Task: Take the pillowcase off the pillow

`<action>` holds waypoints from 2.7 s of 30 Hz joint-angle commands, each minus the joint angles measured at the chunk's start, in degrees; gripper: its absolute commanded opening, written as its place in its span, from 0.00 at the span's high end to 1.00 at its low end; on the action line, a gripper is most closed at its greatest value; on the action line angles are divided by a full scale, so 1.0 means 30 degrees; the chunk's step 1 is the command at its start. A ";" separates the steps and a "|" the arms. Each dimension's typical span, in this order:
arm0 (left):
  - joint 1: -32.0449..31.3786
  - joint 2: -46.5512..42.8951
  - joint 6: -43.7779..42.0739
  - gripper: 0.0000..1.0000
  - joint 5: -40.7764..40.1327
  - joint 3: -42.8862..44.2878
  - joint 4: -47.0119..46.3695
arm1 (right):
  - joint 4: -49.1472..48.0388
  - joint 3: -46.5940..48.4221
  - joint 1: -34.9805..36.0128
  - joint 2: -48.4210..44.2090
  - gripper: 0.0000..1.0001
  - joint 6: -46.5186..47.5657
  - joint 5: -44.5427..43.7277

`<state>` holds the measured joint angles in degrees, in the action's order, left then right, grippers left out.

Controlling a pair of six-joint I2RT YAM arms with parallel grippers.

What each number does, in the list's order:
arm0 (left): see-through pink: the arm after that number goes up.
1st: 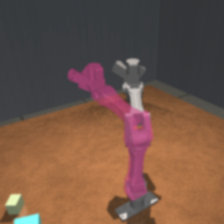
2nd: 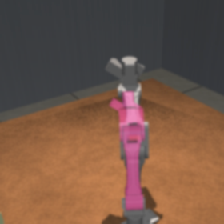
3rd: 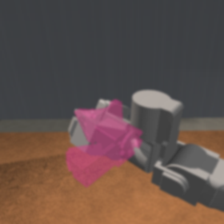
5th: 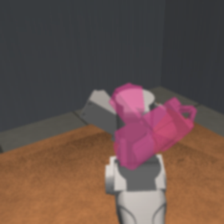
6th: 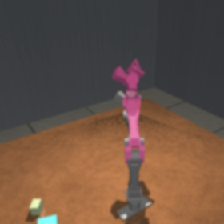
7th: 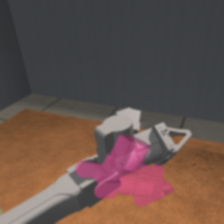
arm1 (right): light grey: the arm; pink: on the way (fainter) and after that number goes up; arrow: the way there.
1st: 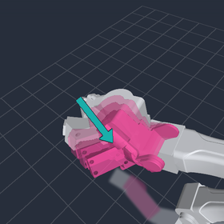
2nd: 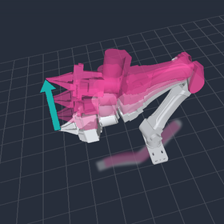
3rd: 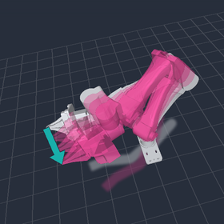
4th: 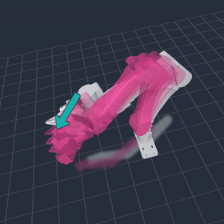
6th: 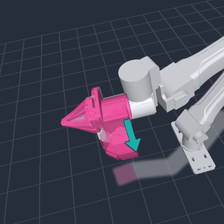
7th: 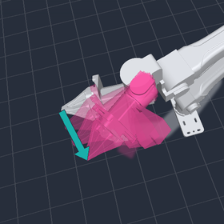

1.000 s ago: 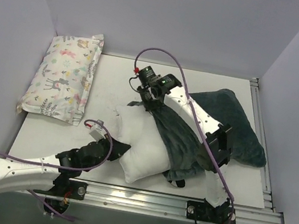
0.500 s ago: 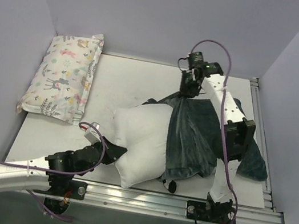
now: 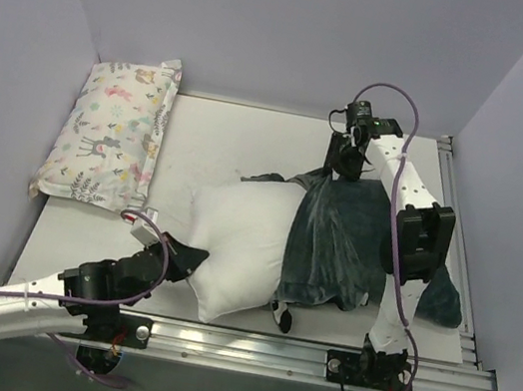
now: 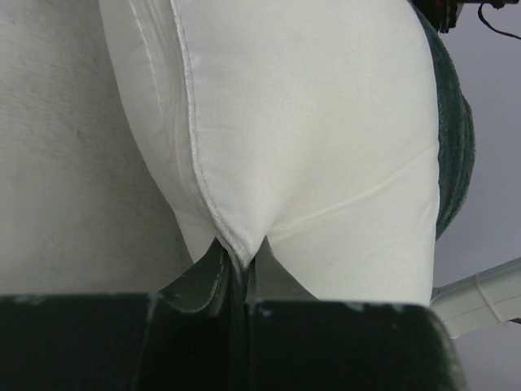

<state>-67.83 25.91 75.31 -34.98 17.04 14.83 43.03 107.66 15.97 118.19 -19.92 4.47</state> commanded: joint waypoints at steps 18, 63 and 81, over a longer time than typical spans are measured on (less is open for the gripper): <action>1.7247 1.1106 -1.0747 1.00 1.1660 0.8968 -0.1748 | -0.2386 -0.4458 0.5770 -1.1382 0.10 0.0815 -0.3890; 1.4613 1.2916 -0.4627 0.03 1.1045 0.5865 -0.9613 | -0.8131 -1.4673 1.2198 -1.2238 1.00 -0.3554 -0.7232; 1.9709 1.7060 -0.5613 1.00 1.1807 0.9552 -1.1222 | -0.5992 -1.9417 0.7780 -1.9816 1.00 -0.4140 -0.6478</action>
<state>-14.39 79.68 62.43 7.05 40.07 -18.81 17.78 52.34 45.78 66.30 -32.40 -14.55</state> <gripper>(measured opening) 0.041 0.106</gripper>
